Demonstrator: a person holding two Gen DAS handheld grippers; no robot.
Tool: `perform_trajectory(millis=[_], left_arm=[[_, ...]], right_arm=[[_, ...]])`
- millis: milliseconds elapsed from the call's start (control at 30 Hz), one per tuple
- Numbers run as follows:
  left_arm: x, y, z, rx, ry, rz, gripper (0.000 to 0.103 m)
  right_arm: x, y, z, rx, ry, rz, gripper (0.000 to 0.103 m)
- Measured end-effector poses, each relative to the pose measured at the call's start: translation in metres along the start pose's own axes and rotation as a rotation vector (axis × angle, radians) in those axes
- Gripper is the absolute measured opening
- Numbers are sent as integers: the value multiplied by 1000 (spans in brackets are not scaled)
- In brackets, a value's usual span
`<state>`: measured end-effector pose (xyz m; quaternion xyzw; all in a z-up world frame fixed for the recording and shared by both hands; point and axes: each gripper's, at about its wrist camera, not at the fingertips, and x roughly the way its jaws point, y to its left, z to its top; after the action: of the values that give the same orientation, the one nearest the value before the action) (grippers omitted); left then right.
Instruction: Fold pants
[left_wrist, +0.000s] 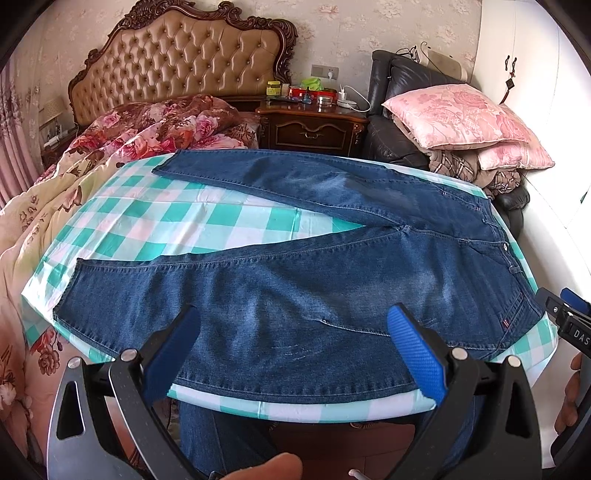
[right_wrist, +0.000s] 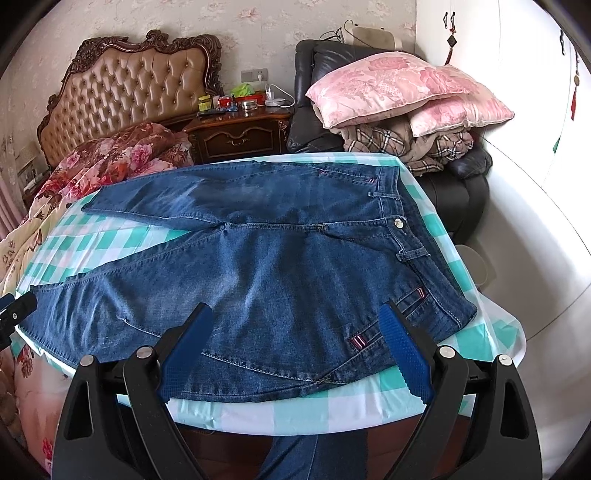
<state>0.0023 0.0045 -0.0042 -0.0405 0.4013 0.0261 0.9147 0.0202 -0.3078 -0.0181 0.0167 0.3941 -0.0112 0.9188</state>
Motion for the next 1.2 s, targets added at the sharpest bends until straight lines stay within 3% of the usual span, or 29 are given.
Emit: perform_trajectory(millis=[1200], left_arm=[[1,2,0,-3,2,0,101]], right_arm=[[3,2,-2,1,2,-1,88]])
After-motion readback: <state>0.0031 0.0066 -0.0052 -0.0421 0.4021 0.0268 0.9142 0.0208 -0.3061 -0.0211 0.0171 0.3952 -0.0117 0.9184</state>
